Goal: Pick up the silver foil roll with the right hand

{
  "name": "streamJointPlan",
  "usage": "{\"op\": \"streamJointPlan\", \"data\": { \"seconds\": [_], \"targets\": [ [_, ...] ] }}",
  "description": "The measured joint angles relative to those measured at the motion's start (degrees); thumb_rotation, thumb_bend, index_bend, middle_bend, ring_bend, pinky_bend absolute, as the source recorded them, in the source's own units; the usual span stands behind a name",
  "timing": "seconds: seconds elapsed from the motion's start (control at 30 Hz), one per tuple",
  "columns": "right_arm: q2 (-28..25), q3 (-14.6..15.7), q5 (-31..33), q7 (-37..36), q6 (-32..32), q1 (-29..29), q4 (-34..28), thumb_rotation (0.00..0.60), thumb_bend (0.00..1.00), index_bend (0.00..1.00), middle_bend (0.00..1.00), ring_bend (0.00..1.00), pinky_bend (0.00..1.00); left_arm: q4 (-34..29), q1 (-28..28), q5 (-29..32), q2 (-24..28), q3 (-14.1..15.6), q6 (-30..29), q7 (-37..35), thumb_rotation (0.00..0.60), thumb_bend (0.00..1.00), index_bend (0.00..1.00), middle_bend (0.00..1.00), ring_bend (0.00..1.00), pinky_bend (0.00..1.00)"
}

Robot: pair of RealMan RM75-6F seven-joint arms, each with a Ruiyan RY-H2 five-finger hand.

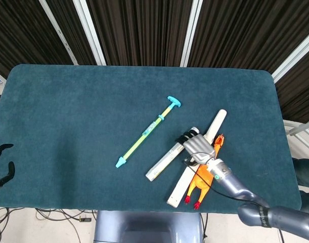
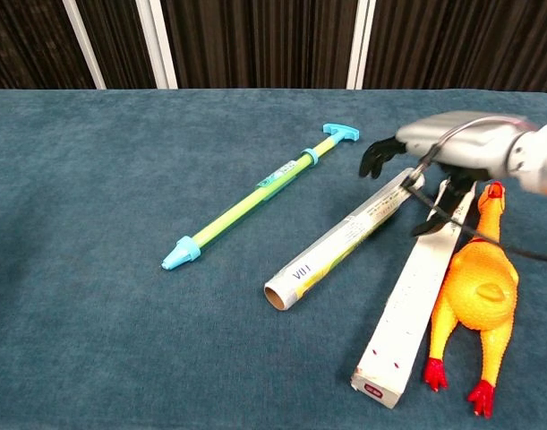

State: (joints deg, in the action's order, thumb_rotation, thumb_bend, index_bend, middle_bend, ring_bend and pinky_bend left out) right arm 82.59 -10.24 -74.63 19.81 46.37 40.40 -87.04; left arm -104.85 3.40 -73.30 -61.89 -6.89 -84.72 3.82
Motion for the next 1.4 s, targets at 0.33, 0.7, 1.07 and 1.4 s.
{"op": "streamJointPlan", "data": {
  "seconds": [0.33,0.7,1.07,1.4],
  "targets": [
    [7.7,0.5,4.5,6.6,-2.2,5.0,5.8,0.6,0.26,0.34,0.34,0.25,0.18,-0.2,0.1,1.0,0.0,-0.4,0.3,-0.4,0.6,0.53,0.24,0.0,0.0,0.0],
    [11.9,1.6,7.3,9.2,-2.6,7.2,9.8,0.6,0.31,0.46,0.44,0.33,0.18,-0.6,0.2,1.4,0.3,-0.4,0.6,-0.4,0.6,0.53,0.24,0.0,0.0,0.0],
    [12.3,2.3,5.5,6.7,-0.7,7.3,10.6,0.6,0.46,0.61,0.59,0.47,0.18,-1.1,0.2,2.0,0.4,-0.5,0.9,-0.7,0.6,0.53,0.24,0.0,0.0,0.0],
    [10.2,1.7,0.9,-1.7,2.7,6.4,8.0,0.6,0.48,0.62,0.59,0.47,0.18,-1.4,0.1,2.1,0.4,-0.5,0.9,-0.8,0.6,0.53,0.24,0.0,0.0,0.0]
  ]
}}
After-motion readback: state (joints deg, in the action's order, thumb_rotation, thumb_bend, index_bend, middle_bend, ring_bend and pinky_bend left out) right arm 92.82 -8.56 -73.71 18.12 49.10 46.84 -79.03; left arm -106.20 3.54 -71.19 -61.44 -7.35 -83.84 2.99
